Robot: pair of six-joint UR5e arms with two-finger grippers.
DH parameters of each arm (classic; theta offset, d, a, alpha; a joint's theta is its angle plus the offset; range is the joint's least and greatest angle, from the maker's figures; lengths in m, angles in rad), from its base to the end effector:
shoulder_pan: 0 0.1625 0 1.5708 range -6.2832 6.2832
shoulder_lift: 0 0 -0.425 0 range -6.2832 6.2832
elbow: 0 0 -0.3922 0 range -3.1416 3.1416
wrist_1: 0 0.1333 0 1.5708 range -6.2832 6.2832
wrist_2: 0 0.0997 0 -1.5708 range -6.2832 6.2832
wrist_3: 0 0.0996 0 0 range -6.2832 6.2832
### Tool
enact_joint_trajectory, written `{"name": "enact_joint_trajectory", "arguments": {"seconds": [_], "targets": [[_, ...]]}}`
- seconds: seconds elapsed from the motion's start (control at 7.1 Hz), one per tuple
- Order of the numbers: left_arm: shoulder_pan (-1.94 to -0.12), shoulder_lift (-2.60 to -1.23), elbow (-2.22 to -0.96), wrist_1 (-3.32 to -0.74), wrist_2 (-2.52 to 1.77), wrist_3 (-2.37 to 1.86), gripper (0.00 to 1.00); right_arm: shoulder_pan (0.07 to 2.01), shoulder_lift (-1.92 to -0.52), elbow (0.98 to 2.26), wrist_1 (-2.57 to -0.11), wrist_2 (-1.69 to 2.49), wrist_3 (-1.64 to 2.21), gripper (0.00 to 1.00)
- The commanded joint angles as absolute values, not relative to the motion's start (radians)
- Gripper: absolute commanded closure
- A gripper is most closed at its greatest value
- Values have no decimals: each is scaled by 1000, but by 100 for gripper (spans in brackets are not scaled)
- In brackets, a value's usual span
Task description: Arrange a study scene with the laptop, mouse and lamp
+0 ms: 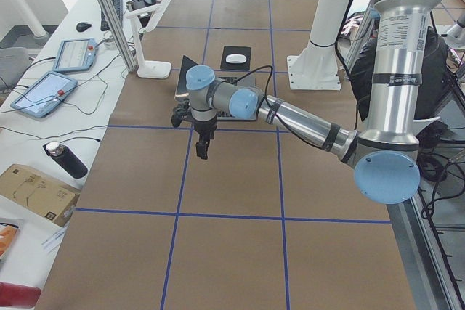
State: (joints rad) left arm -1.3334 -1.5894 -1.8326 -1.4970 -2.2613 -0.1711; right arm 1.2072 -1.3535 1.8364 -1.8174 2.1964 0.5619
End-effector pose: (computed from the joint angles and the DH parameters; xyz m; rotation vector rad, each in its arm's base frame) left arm 0.0492 -0.5006 0.5336 0.0547 0.7143 0.1348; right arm -0.1272 -0.5452 0.4505 -0.0735 -0.6594 0.1171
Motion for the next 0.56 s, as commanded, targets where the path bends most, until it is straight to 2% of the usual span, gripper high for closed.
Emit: {"name": "enact_joint_trajectory", "arguments": {"seconds": [0.0, 0.42], "targets": [[-1489, -1600, -1685, -1537, -2287, -112, 0, 1329, -1431, 1836, -1818, 2265, 464, 0], [-1494, -1588, -1637, -1569, -2283, -100, 0, 1448, -1546, 1838, -1818, 2276, 298, 0]]}}
